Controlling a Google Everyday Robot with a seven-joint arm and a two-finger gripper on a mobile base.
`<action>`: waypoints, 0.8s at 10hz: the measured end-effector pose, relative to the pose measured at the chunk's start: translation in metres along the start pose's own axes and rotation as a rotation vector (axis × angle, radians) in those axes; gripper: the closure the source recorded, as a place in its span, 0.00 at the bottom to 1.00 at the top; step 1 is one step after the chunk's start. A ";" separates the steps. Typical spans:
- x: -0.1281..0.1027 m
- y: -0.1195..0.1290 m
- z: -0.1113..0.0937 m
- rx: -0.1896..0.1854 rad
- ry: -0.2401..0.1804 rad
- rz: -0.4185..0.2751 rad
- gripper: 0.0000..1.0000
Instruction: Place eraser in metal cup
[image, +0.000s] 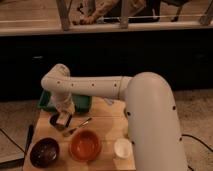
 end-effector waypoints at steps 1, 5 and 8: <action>0.001 -0.002 0.001 0.003 -0.003 0.001 0.97; 0.003 -0.005 0.002 0.004 -0.015 0.003 0.97; 0.007 -0.006 0.003 0.007 -0.021 0.007 0.97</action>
